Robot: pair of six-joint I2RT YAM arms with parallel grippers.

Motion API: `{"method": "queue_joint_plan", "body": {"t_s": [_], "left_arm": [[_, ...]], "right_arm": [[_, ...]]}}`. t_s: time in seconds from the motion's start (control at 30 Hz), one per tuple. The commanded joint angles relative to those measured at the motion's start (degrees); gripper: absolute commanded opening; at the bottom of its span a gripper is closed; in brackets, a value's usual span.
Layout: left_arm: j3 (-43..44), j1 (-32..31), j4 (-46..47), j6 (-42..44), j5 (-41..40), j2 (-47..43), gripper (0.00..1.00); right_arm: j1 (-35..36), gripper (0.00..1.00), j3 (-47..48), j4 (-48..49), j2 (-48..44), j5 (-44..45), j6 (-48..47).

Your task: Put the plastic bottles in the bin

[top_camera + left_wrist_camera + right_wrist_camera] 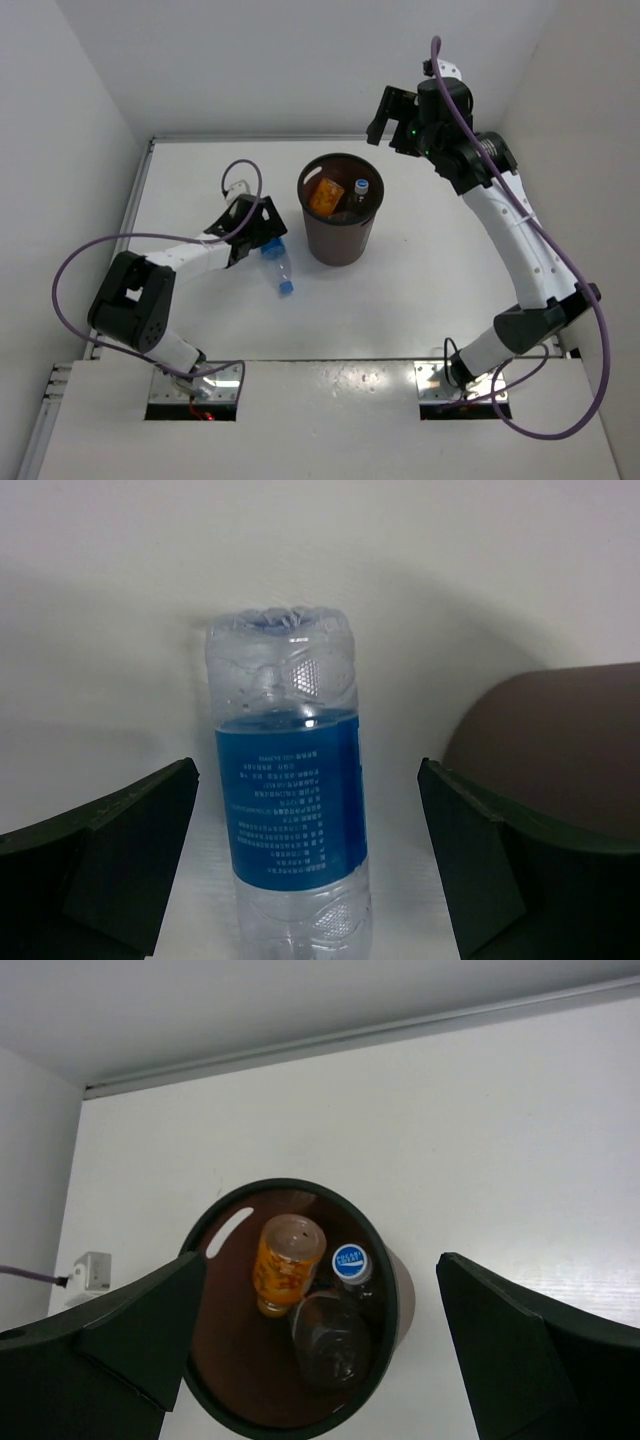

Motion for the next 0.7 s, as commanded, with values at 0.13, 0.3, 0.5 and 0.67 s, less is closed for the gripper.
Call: {"method": "queue_joint_plan", "body": {"t_s": [0.13, 0.3, 0.5, 0.67], "left_arm": [[-2.9, -1.6, 1.0, -7.8, 4.5, 2.2, 0.92], [-2.9, -2.2, -0.5, -9.4, 4.5, 3.6, 0.75], [1.3, -2.2, -2.9, -7.7, -1.8, 3.5, 0.56], [11.5, -0.8, -6.9, -1.4, -14.7, 1.6, 0.46]], "right_arm": [[-1.0, 1.00, -0.1, 0.2, -2.0, 1.2, 1.4], [-2.0, 1.00, -5.2, 0.2, -5.6, 1.8, 1.9], [-2.5, 1.00, -9.4, 1.4, -7.2, 1.8, 2.4], [-3.1, 1.00, -9.9, 2.5, -7.2, 0.6, 2.9]]}}
